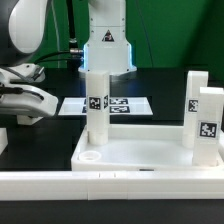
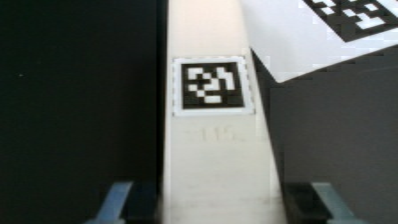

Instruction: Assemble desk

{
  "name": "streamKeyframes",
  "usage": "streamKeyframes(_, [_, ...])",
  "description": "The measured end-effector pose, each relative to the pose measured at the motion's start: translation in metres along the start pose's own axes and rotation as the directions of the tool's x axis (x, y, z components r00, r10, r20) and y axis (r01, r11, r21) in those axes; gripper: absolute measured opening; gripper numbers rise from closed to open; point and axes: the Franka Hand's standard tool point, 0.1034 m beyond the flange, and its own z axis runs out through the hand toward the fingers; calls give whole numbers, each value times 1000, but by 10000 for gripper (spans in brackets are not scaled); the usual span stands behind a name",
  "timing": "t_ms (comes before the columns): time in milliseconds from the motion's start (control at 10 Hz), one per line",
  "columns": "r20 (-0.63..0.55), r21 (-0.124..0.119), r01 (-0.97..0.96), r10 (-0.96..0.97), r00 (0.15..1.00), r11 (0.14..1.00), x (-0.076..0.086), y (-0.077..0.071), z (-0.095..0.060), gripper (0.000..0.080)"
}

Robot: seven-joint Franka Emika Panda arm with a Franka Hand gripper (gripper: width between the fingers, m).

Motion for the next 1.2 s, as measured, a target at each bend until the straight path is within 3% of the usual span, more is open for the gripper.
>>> streamKeyframes(200, [2,1,3,-3,1000,1000,-1,0,-2,288])
streamKeyframes(300, [7,8,11,-11,1000,1000,-8,0,-16,289])
streamKeyframes(400, [-14,7,26,-26,1000,1000,-17,-5,-41,289])
streamKeyframes(600, [-74,10,62,-61,995,998,-42,-22,-83,291])
streamKeyframes(700, [-80,1,67,-67,995,998,-47,-24,-90,291])
streamKeyframes(900, [-212,-25,64,-68,975,998,-30,-20,-93,291])
streamKeyframes(1000, [-290,-46,65,-75,954,997,-27,-21,-96,291])
streamKeyframes(1100, [-342,-86,68,-94,935,994,-21,-25,-101,291])
streamKeyframes(1200, [-357,-105,83,-116,927,991,-28,-39,-122,291])
